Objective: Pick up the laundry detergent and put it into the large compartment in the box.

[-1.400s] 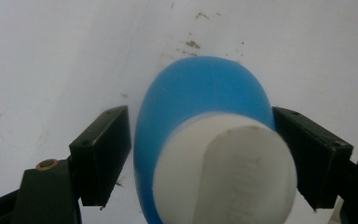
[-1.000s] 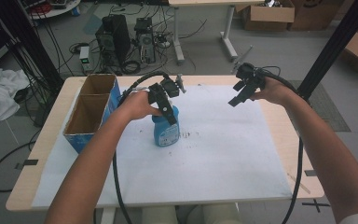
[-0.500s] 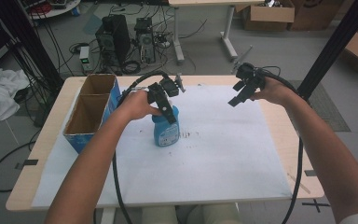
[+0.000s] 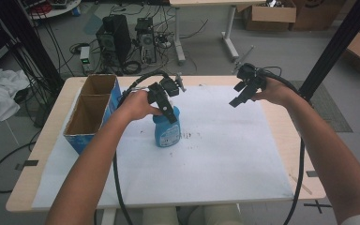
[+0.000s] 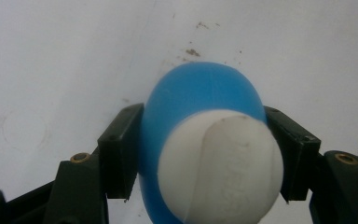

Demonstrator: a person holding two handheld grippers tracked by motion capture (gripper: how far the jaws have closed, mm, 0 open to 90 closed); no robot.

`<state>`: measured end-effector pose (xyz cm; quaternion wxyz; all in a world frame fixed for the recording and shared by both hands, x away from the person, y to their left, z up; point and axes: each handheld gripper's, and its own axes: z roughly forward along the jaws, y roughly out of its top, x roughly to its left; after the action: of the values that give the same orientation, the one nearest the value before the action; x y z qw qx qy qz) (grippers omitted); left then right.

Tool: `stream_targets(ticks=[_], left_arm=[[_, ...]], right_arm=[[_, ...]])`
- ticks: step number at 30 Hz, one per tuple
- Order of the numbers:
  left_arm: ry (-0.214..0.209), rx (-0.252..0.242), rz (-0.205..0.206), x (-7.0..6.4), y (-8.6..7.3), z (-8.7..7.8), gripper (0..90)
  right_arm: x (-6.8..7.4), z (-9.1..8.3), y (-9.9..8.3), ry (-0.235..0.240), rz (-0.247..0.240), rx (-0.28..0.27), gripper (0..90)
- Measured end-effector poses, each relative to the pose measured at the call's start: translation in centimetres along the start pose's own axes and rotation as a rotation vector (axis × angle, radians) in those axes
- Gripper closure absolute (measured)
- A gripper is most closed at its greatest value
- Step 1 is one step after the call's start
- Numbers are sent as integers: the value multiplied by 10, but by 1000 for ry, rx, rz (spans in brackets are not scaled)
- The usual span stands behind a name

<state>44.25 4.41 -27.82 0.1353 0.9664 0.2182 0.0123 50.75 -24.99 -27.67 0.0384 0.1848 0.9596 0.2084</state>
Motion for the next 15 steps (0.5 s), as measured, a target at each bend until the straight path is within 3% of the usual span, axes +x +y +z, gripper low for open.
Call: stream_targets(ticks=[9,15], left_arm=[[-1,-8,1,0,-1,-1,377],[-6,-34,-39,1,-3,-9,379]], right_arm=[[0,0,0,2,-2,-2,175],[0,0,-1,2,1,1,175]])
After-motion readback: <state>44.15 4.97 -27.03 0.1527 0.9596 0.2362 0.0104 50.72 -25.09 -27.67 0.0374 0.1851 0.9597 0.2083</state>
